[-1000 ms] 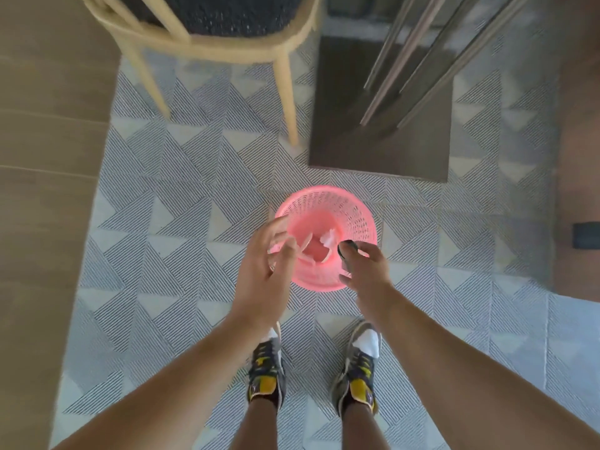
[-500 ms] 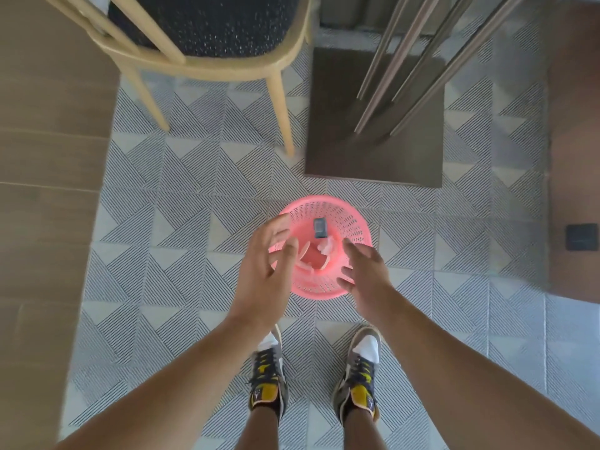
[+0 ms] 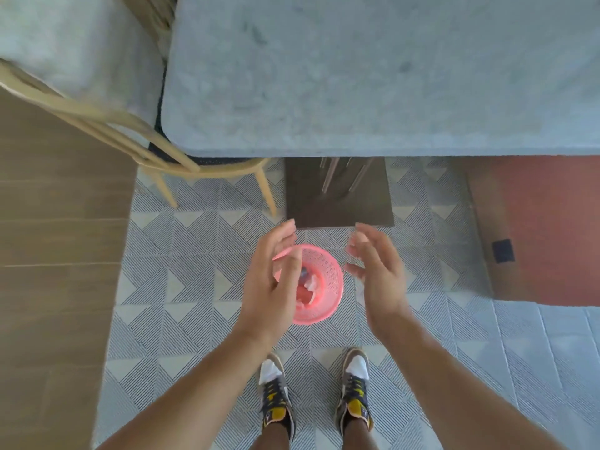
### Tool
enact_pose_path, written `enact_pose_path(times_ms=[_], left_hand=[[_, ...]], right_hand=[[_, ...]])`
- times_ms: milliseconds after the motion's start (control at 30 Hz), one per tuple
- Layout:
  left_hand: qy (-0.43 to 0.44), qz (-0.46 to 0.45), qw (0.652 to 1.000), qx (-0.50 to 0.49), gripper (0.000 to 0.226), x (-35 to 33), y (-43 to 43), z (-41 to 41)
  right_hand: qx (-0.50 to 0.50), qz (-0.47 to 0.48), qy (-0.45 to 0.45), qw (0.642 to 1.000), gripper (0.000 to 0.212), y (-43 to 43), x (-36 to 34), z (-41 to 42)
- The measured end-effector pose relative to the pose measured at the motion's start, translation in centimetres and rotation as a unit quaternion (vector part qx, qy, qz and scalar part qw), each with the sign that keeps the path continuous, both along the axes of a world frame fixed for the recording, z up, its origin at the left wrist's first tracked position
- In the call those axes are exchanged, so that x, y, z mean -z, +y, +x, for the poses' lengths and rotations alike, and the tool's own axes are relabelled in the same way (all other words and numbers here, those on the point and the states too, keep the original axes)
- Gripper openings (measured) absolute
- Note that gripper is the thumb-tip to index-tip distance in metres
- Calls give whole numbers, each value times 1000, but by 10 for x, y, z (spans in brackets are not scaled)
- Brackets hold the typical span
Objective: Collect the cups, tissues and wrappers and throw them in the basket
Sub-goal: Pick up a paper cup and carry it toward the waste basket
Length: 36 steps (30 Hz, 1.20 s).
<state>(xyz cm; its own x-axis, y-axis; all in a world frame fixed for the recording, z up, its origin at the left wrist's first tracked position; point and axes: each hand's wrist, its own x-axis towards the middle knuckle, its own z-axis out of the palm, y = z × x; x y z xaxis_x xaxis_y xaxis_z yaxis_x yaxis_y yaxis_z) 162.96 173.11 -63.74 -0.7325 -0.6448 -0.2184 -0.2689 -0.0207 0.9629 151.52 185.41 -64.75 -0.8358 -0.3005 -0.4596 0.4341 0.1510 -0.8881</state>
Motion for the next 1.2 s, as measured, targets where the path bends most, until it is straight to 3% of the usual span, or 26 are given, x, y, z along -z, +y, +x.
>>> enact_pose_path(times_ms=[200,467,600,800,933,1100,1200], left_hand=[[45,-38,995,79,43,-99,20,4],[91,-41,976,193,45,-199,73,8],[99,-35,959,262,54,-229,110,6],[128,-34,925,356,58,-263,188,6],[141,-47,896,418,58,-280,253,18],[164,-61,858,482,45,-301,342,54],[181,-34,835,518,51,-310,394,83]], right_hand=[[24,-20,107,994,29,24,-111,23],[108,-24,179,978,39,99,-208,54],[161,-23,215,963,32,143,-239,73],[245,-25,248,937,38,227,-276,109],[315,-11,268,910,28,292,-294,150],[395,-9,281,875,30,378,-311,214],[437,-3,285,853,35,427,-322,258]])
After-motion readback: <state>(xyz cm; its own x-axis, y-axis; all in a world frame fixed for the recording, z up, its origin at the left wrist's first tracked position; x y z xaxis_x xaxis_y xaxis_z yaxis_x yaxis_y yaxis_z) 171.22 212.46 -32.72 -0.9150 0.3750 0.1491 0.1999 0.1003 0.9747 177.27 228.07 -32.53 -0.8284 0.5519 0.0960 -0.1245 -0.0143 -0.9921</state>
